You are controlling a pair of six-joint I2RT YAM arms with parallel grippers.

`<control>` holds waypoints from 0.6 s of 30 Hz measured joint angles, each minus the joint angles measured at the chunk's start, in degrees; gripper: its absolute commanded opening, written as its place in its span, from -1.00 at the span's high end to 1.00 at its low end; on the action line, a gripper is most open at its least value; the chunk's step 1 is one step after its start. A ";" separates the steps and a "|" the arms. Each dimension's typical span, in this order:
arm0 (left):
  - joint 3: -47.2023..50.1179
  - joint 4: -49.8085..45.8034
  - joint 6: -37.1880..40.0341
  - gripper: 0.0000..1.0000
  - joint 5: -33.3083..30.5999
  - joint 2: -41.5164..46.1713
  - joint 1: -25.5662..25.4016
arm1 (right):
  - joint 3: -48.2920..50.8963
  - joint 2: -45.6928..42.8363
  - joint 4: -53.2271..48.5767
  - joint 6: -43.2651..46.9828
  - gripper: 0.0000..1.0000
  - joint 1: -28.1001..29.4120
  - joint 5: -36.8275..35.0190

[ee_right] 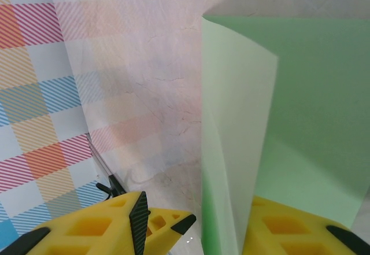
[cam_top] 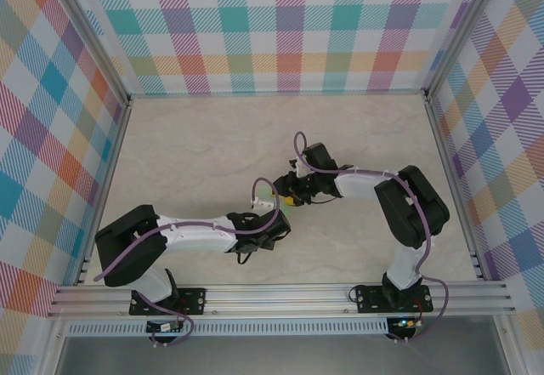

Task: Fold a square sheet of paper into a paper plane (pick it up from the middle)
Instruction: Fourth fold the wing at the center of the table.

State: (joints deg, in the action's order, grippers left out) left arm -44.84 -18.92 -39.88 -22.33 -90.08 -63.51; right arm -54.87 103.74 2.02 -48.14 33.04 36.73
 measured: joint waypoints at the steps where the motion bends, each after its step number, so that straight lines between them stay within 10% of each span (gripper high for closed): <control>1: 0.00 0.02 0.00 0.16 -0.13 -0.04 -0.09 | 0.00 0.07 -0.02 0.00 0.16 0.00 0.00; 18: 0.07 1.27 -1.25 0.44 -1.38 -0.09 -0.59 | 0.00 0.39 -0.72 0.02 0.16 0.00 -0.02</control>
State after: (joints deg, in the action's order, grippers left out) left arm -44.77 -17.65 -41.12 -23.70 -90.17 -64.10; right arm -54.87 104.14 1.30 -48.12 33.04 36.71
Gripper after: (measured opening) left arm 0.291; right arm 0.420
